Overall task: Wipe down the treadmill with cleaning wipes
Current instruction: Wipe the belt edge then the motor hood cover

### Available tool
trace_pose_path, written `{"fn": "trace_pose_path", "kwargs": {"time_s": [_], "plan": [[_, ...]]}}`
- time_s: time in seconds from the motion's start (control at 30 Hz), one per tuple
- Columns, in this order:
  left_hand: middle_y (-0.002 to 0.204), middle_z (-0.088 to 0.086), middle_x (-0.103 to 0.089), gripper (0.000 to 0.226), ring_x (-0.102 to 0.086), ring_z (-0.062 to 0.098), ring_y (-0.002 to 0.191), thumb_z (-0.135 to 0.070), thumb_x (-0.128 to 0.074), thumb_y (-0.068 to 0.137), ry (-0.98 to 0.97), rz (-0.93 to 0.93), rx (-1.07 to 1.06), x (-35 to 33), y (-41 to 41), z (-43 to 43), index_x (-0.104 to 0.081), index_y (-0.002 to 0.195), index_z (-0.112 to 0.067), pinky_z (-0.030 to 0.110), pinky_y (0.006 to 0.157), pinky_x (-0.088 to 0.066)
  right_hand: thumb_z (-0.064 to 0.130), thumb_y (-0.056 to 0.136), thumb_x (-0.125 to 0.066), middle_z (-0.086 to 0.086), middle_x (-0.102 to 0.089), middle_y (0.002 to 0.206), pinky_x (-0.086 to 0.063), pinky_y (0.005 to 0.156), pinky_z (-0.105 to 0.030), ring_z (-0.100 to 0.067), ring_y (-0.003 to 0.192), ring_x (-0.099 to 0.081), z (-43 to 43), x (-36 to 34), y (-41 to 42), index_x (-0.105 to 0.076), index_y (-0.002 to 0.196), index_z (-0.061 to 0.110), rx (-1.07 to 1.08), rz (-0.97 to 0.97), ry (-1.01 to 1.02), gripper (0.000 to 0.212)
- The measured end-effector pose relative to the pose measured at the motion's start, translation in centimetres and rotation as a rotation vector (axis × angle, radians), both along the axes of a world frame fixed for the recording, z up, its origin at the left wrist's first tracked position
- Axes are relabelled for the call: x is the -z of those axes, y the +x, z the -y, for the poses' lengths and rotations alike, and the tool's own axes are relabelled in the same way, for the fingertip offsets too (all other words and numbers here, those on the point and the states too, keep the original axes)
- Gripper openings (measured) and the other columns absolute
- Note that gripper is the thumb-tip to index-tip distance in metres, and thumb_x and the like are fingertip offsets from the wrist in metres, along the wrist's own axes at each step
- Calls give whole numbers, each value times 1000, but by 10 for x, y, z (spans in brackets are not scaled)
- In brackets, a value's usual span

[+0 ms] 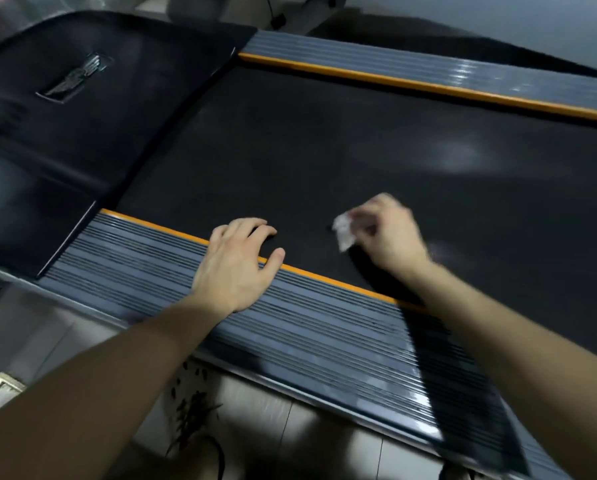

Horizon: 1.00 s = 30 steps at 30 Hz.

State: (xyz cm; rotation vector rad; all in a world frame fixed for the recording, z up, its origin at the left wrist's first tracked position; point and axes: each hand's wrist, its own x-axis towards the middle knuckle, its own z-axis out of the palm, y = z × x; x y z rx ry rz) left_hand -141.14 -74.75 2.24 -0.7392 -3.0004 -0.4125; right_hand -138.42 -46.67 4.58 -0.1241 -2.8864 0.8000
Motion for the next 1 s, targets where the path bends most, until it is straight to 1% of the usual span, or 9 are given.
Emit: {"fn": "trace_pose_path", "kwargs": {"time_s": [0.07, 0.13, 0.23, 0.33, 0.5, 0.57, 0.73, 0.9, 1.0], "plan": [[145, -4, -56, 50, -45, 17, 142, -49, -41, 105, 70, 38, 20, -1, 0, 3, -62, 141, -22, 45, 122, -34, 13, 88, -77, 4, -67, 100, -51, 86, -24, -12, 93, -66, 46, -7, 16, -84, 105, 26, -422, 45, -80, 23], [140, -2, -57, 43, -48, 19, 137, -38, -48, 104, 142, 80, 65, -4, -8, 10, -63, 139, -19, 43, 118, -39, 10, 84, -79, 4, -69, 98, -52, 85, -24, -12, 90, -68, 52, -11, 0, -85, 104, 26, -541, 40, -19, 26], [136, 0, -57, 37, -53, 21, 132, -28, -56, 103, 155, 129, 105, -12, -23, 33, -63, 138, -17, 36, 112, -45, 12, 87, -74, -8, -72, 103, -53, 85, -31, -30, 98, -71, 7, -4, -45, -84, 107, 21, -103, -42, 142, 24], [135, 1, -61, 43, -55, 25, 129, -42, -49, 103, 26, 31, 97, -19, -37, 70, -63, 136, -18, 49, 112, -46, 12, 93, -65, -16, -72, 111, -45, 82, -27, -36, 107, -67, -1, 3, -55, -81, 107, 14, 392, -64, 38, 22], [142, -1, -57, 55, -49, 25, 139, -59, -38, 107, -125, 2, 23, -17, -56, 118, -57, 143, -21, 50, 119, -38, 19, 90, -75, 2, -63, 95, -46, 80, -25, -13, 88, -62, 106, -5, -30, -84, 108, 26, -573, 21, -15, 22], [143, -1, -55, 58, -48, 26, 140, -63, -35, 108, -111, -5, -1, -10, -56, 123, -54, 145, -23, 51, 119, -38, 15, 86, -75, 4, -61, 94, -47, 81, -24, -16, 92, -66, 101, -9, -60, -84, 109, 24, -577, 4, 71, 26], [142, -5, -51, 52, -51, 27, 132, -61, -44, 105, 21, -9, -165, -4, -50, 121, -55, 142, -27, 49, 112, -45, 18, 94, -66, -13, -58, 112, -47, 79, -34, -38, 103, -64, 84, -5, -109, -78, 109, 13, 90, -30, 66, 20], [134, -3, -56, 40, -52, 23, 126, -48, -54, 105, 56, -124, -211, -5, -45, 120, -62, 132, -20, 46, 112, -43, 13, 92, -70, 3, -59, 102, -51, 87, -31, -18, 94, -64, 156, -9, -75, -82, 112, 26, -800, 54, 11, 27], [131, -2, -57, 42, -54, 22, 124, -47, -55, 103, 70, -176, -256, -5, -39, 122, -64, 129, -17, 47, 110, -44, 32, 94, -67, -1, -59, 101, -54, 85, -38, -26, 97, -65, 142, -7, -111, -81, 111, 24, -699, -19, 124, 23]]}}
